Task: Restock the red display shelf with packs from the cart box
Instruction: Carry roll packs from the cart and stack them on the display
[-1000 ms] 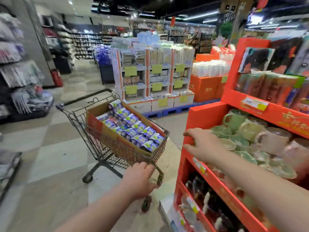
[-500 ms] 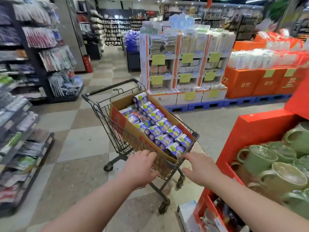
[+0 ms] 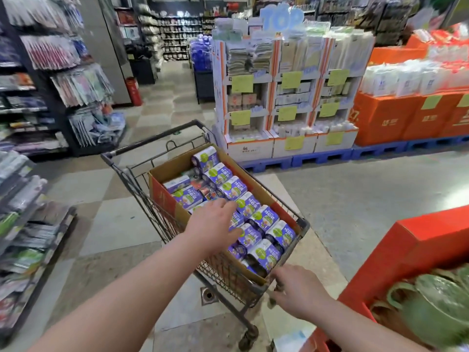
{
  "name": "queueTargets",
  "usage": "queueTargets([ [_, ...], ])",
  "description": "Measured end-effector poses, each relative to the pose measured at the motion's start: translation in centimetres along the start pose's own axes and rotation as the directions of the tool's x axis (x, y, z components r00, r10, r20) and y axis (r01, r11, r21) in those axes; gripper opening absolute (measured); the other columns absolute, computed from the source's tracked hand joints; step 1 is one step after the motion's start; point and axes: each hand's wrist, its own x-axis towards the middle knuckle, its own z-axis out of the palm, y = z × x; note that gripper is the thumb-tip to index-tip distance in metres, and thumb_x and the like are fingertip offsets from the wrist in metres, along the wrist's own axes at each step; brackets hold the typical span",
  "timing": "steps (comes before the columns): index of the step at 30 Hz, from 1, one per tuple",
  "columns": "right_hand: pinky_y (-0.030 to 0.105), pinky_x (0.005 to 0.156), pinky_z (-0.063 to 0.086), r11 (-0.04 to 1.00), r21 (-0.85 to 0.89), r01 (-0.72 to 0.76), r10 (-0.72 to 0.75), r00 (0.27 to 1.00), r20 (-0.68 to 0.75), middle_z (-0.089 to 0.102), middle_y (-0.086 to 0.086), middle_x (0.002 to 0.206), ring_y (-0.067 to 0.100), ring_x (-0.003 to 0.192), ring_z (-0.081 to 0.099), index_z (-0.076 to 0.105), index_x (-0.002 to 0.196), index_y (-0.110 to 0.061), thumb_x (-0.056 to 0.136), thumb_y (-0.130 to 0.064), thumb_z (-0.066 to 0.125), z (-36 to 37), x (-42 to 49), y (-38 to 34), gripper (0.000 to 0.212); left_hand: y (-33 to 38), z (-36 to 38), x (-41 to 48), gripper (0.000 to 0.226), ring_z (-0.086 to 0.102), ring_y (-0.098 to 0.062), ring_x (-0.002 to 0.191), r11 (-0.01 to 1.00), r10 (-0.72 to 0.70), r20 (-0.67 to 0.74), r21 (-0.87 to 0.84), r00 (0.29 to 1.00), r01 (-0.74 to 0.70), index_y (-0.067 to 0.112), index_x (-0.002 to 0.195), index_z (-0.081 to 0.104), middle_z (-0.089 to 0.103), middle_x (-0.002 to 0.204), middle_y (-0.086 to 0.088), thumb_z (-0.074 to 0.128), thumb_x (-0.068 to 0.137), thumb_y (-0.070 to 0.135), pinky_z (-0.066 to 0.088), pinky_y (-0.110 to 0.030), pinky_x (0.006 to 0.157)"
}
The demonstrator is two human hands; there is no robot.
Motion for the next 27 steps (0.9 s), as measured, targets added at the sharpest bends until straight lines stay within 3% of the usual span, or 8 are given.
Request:
queueTargets([
  [7, 0.033, 0.092, 0.042, 0.998, 0.028, -0.054, 0.056, 0.997, -0.050, 0.056, 0.000, 0.124, 0.025, 0.118, 0.051, 0.051, 0.124, -0.024, 0.088, -0.037, 0.050, -2.3, 5.2, 2.4, 0.038, -1.3, 2.9, 4.8, 0.062, 0.042, -0.024, 0.126, 1.000, 0.012, 0.090, 0.003, 0.996, -0.012, 0.023, 0.144, 0.030, 0.044, 0.137, -0.002, 0.048, 0.092, 0.051, 0.039, -0.039, 0.102],
  [11, 0.032, 0.085, 0.042, 0.994, 0.062, -0.095, 0.102, 0.988, -0.118, 0.058, -0.001, 0.116, 0.024, 0.113, 0.054, 0.053, 0.116, -0.025, 0.088, -0.038, 0.051, -4.2, 9.1, 3.3, 0.031, -2.6, 5.5, 8.2, 0.063, 0.041, -0.024, 0.129, 0.999, 0.047, 0.180, 0.010, 0.983, -0.050, 0.022, 0.145, 0.029, 0.041, 0.142, -0.002, 0.045, 0.092, 0.053, 0.040, -0.041, 0.103],
  [15, 0.035, 0.090, 0.044, 0.988, 0.072, -0.140, 0.149, 0.977, -0.150, 0.059, 0.002, 0.118, 0.026, 0.115, 0.054, 0.055, 0.118, -0.022, 0.087, -0.037, 0.054, -6.2, 13.4, 3.6, 0.035, -4.7, 7.3, 12.3, 0.062, 0.042, -0.024, 0.127, 0.995, 0.086, 0.276, 0.027, 0.957, -0.097, 0.023, 0.143, 0.030, 0.041, 0.140, -0.002, 0.045, 0.092, 0.053, 0.043, -0.041, 0.098],
  [22, 0.035, 0.095, 0.044, 0.966, 0.072, -0.249, 0.254, 0.965, -0.064, 0.055, 0.003, 0.126, 0.026, 0.119, 0.051, 0.051, 0.124, -0.023, 0.088, -0.037, 0.052, -6.8, 21.3, 3.6, 0.039, -9.3, 10.8, 19.5, 0.062, 0.039, -0.024, 0.129, 0.987, 0.159, 0.394, -0.042, 0.905, -0.155, 0.021, 0.146, 0.027, 0.040, 0.140, -0.002, 0.044, 0.094, 0.051, 0.041, -0.038, 0.101],
  [27, 0.037, 0.087, 0.048, 0.922, 0.127, -0.365, 0.354, 0.930, 0.101, 0.059, 0.007, 0.118, 0.029, 0.114, 0.054, 0.053, 0.116, -0.018, 0.086, -0.033, 0.052, -3.5, 25.5, 3.4, 0.034, -11.9, 14.0, 23.0, 0.066, 0.039, -0.023, 0.131, 0.982, 0.173, 0.504, -0.018, 0.846, -0.189, 0.021, 0.144, 0.030, 0.037, 0.144, -0.004, 0.043, 0.092, 0.060, 0.040, -0.038, 0.102],
])
